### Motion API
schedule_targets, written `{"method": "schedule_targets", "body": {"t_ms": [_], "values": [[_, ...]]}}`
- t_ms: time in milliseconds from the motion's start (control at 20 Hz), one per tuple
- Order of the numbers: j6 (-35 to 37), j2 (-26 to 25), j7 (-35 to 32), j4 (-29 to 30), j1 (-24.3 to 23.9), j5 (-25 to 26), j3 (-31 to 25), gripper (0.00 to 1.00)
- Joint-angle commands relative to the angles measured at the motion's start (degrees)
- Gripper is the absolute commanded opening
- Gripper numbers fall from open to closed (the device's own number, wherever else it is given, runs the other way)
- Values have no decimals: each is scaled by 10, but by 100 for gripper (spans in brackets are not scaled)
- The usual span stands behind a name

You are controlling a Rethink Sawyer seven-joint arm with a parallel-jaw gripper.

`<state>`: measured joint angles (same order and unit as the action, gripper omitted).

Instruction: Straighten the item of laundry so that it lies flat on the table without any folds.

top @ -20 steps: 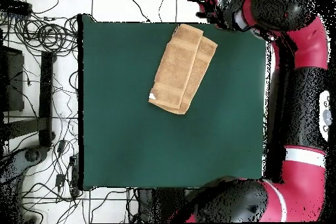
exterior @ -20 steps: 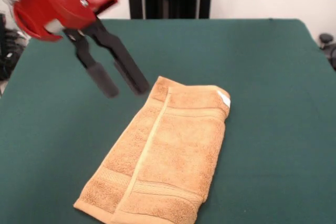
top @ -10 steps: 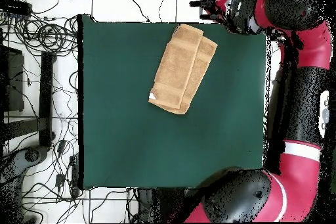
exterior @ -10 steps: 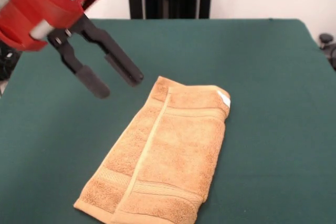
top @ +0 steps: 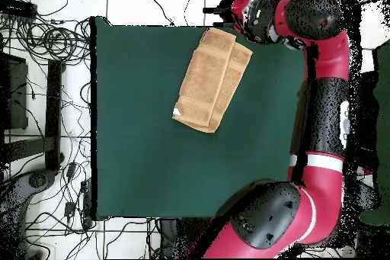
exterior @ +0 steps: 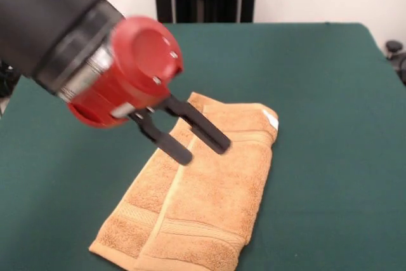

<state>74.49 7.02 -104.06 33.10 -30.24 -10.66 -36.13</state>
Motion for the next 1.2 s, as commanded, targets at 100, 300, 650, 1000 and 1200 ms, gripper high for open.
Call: {"method": "schedule_targets", "body": {"t_ms": [100,300,650,1000,1200], "values": [[4,-22,177,4,40,12,-74,100],[18,-19,171,-9,46,43,-52,100],[18,-32,189,-77,51,186,14,100],[-49,-36,241,-79,41,292,25,100],[-13,-21,248,-96,43,343,33,100]]}}
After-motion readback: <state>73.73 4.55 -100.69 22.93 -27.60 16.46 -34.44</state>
